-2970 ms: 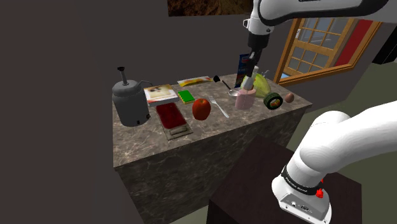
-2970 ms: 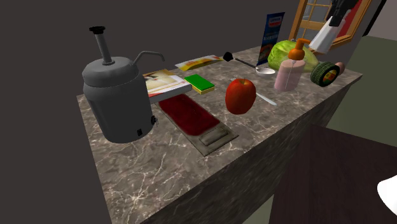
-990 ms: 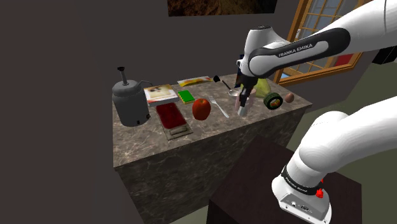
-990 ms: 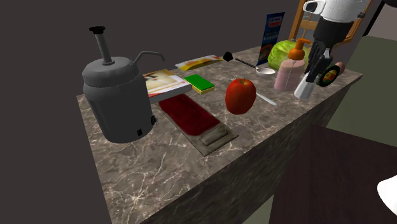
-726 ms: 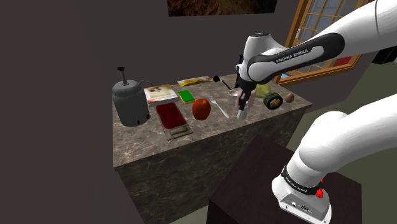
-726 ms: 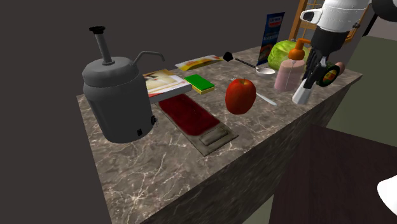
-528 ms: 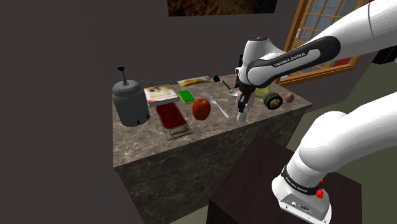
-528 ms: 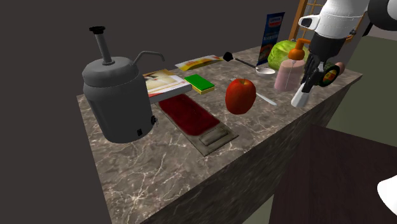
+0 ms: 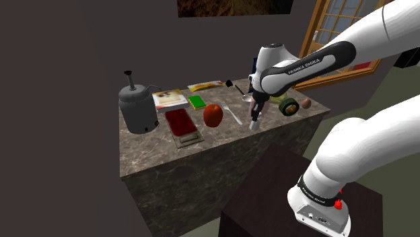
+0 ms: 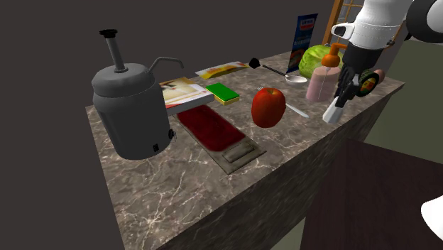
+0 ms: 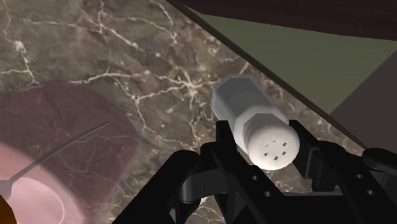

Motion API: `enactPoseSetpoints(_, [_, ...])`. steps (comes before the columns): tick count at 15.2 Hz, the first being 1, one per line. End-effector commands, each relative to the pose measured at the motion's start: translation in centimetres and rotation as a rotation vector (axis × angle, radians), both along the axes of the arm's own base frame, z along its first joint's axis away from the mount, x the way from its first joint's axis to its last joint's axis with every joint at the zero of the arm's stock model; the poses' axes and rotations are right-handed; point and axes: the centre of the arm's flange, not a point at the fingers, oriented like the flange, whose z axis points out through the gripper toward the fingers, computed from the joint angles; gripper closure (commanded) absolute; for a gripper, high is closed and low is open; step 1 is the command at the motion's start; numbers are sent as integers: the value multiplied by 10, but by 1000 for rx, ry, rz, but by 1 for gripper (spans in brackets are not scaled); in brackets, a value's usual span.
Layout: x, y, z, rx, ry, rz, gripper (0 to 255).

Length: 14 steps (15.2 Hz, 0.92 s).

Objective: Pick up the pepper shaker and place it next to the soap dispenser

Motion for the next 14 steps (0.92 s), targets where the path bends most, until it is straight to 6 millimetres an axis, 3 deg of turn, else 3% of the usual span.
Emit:
enactPoseSetpoints(1, [0,0,0,0,0,0,255])
enactPoseSetpoints(2, [0,0,0,0,0,0,0])
enactPoseSetpoints(7, [0,0,0,0,0,0,0])
enactPoseSetpoints(11, [-2,5,50,0,0,0,0])
enactPoseSetpoints(14, [-2,5,50,0,0,0,0])
